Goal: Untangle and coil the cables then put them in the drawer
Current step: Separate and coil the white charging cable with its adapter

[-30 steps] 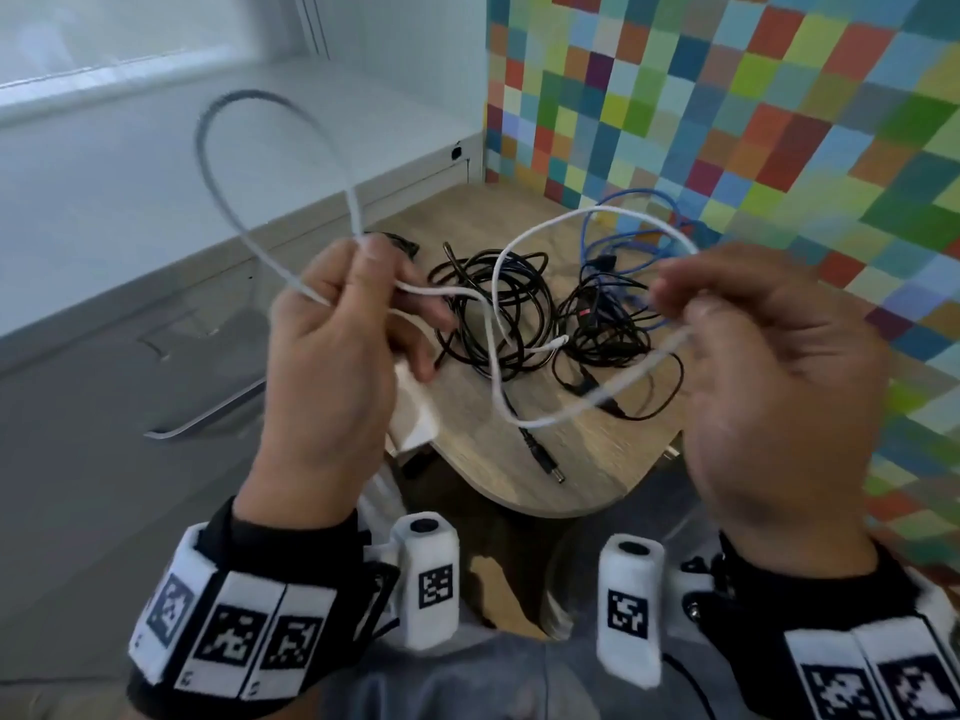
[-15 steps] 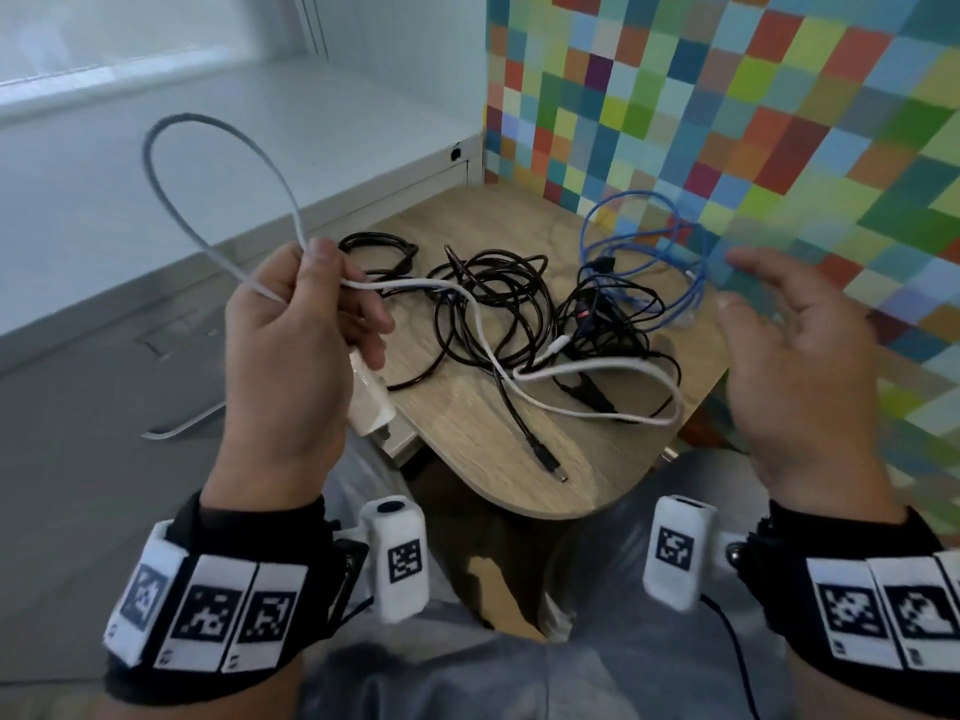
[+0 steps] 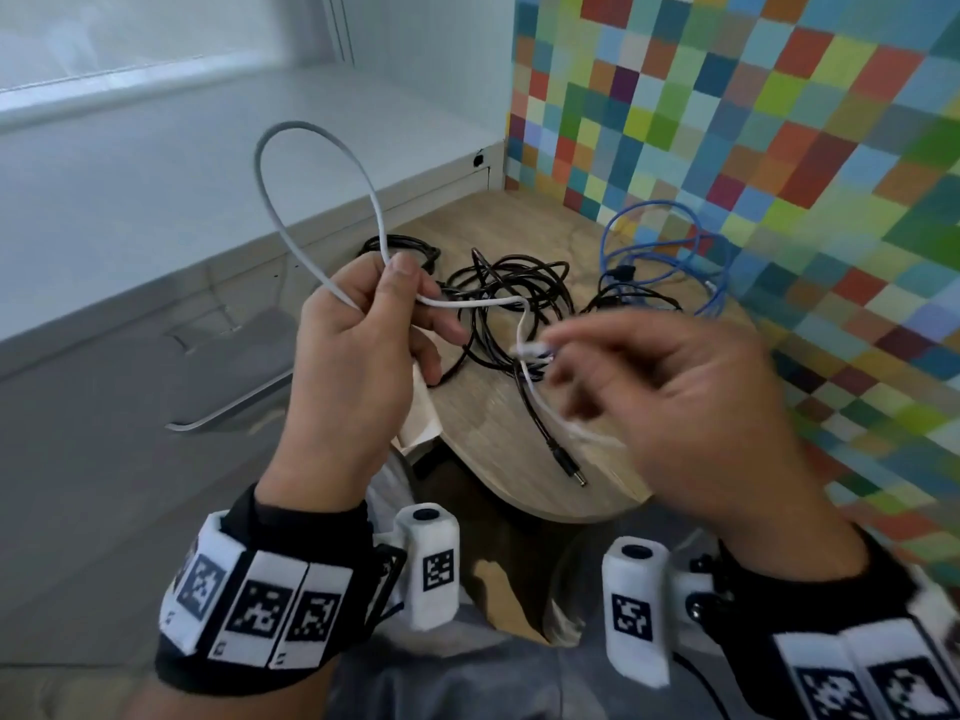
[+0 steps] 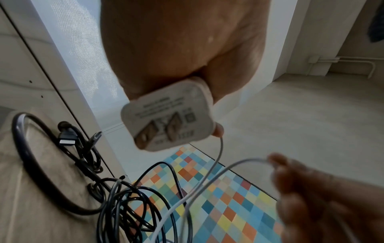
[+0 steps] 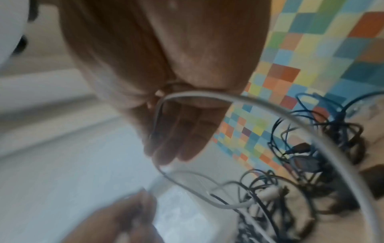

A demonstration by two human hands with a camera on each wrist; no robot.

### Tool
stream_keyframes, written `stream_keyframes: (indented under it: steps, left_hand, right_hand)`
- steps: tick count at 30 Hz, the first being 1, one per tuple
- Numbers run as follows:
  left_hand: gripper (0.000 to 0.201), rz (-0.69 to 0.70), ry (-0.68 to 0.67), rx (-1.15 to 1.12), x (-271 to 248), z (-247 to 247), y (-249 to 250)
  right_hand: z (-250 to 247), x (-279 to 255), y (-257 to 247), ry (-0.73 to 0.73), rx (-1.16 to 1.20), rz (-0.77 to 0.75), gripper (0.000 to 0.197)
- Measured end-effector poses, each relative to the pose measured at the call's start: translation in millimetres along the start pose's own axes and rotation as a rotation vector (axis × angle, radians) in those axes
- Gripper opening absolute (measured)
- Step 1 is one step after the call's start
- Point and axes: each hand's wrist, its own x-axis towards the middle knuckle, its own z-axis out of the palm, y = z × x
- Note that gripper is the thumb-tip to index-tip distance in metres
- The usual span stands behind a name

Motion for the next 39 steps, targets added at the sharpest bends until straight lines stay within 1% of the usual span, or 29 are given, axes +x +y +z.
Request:
stream_keyframes:
  steps: [2,3,5,7,9,11,12,14,16,17,20,22,23,25,27,28,30,31,32,33,34,36,38,39]
  left_hand:
    - [0.031,-0.017,-0.008,0.011,-1,2,-1]
    - [0.031,-0.03,-0.012,0.013,-1,4,-1]
    - [0.031,-0.042,-0.015,0.014,-1,7,-2]
    - [0.03,-0.034,0.016,0.007,-1,7,-4]
    - [0.03,-0.027,0.082,-0.011,1,5,-6]
    - [0.03,-0.034,0.12,-0.005,2,2,-8]
    - [0.03,-0.04,0.113,0.01,2,3,-8]
    - [0.028,-0.045,0.056,0.031,0,7,-8]
    - [0.028,-0.043,-0.02,0.05,-4,15,-8]
    - [0.028,-0.041,-0.051,0.062,-7,18,-8]
    - [0.033,-0.037,-0.093,0.073,-10,24,-8]
    - [0.032,-0.032,-0.07,0.083,-9,22,-8]
    - [0.031,-0.027,-0.053,0.093,-8,19,-9]
    - [0.033,-0.027,-0.039,0.106,-6,14,-9]
    - [0.043,-0.046,-0.048,0.146,-5,10,-8]
    - [0.049,-0.066,-0.057,0.177,-5,9,-7]
    - [0.061,-0.112,-0.096,0.21,-7,8,-3]
    - [0.067,-0.132,-0.123,0.215,-9,9,-1]
    - [0.072,-0.144,-0.146,0.219,-10,10,1]
    - [0.074,-0.149,-0.159,0.221,-12,11,1]
    - [0.072,-0.146,-0.168,0.218,-13,12,1]
    - [0.06,-0.124,-0.211,0.202,-15,15,4]
    - [0.049,-0.101,-0.314,0.171,-17,18,7]
    - [0.046,-0.102,-0.396,0.148,-19,18,9]
  right_hand:
    - [-12,2,-9,0.242,0.203,-0.153,0.015]
    - [-20,4,-10,0.328,0.271,-0.206,0.014]
    - [-37,11,-4,0.464,0.353,-0.236,0.016]
    - [-52,15,4,0.532,0.45,-0.205,0.021]
    - [-65,15,9,0.495,0.518,-0.162,0.025]
    - [-65,12,7,0.389,0.429,-0.121,0.021]
    - [-62,10,4,0.337,0.356,-0.105,0.017]
    - [-52,10,-3,0.245,0.229,-0.097,0.012]
    - [-39,14,-11,0.169,0.176,-0.127,0.019]
    - [-34,17,-16,0.147,0.187,-0.159,0.021]
    - [-29,30,-35,0.154,0.276,-0.304,0.021]
    - [-36,39,-41,0.204,0.268,-0.368,0.019]
    - [-43,44,-39,0.252,0.235,-0.368,0.017]
    - [-58,53,-26,0.4,0.144,-0.31,0.018]
    - [-72,58,-7,0.539,-0.051,-0.211,0.021]
    - [-80,60,3,0.547,-0.196,-0.146,0.024]
    - [-91,57,19,0.441,-0.494,-0.001,0.028]
    - [-94,54,24,0.399,-0.598,0.041,0.033]
    - [-95,50,26,0.384,-0.641,0.057,0.035]
    - [-94,46,22,0.385,-0.641,0.051,0.035]
    - [-89,42,17,0.384,-0.607,0.034,0.033]
    - [-73,35,3,0.343,-0.48,0.009,0.028]
    - [-53,30,-7,0.24,-0.335,-0.018,0.029]
    - [-40,29,-9,0.161,-0.267,-0.031,0.034]
